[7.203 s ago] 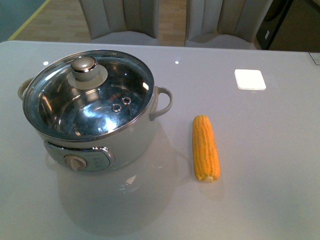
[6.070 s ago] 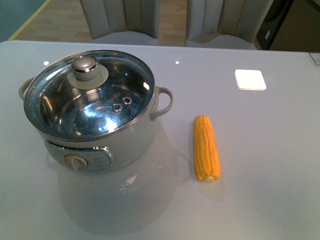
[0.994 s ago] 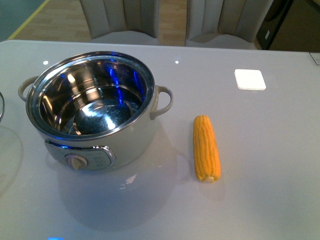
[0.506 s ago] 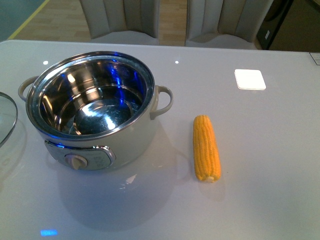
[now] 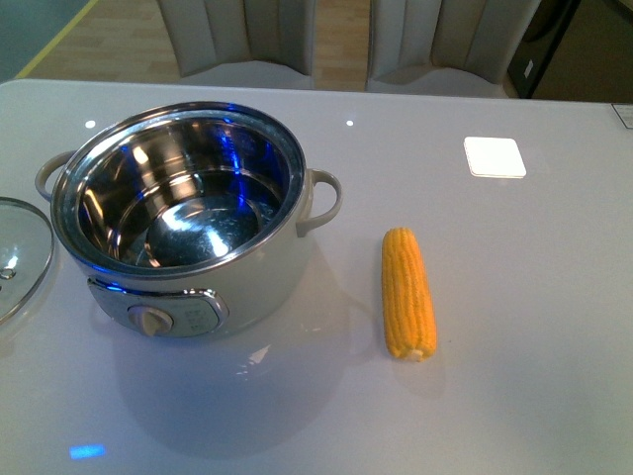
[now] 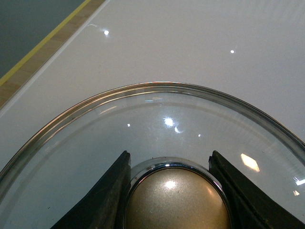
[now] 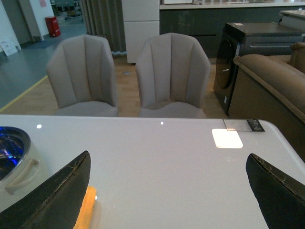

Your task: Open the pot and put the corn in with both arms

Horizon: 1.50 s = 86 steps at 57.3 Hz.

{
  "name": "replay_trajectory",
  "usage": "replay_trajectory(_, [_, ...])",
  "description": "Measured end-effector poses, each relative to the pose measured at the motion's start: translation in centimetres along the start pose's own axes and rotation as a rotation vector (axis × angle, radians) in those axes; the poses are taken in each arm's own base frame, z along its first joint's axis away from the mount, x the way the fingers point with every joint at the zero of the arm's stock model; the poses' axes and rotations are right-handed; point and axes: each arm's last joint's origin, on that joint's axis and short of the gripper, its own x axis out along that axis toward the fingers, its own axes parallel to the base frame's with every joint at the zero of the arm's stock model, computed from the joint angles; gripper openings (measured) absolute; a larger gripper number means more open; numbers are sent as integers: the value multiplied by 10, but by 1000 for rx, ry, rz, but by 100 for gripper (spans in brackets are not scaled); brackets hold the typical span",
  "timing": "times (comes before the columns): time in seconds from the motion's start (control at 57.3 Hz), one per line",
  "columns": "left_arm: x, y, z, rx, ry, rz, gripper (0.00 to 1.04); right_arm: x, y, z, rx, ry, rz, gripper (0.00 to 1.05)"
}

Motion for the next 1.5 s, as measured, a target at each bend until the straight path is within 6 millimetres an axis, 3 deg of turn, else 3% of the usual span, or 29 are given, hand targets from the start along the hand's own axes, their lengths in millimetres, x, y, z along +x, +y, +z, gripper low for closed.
replay_trajectory(0.576, [3,1,-4,-16,-6,2,43,0,0,0,0,0,0,96])
replay_trajectory(0.872, [1,3,0,-17,-10,18,88,0,0,0,0,0,0,96])
replay_trajectory(0.959, [-1,4,7,-13,-23,21,99,0,0,0,0,0,0,96])
replay_trajectory(1.291, [-15,12,55,-22,-90,45,98,0,0,0,0,0,0,96])
replay_trajectory(1.5, [-49,14,93,-50,-149,31,98,0,0,0,0,0,0,96])
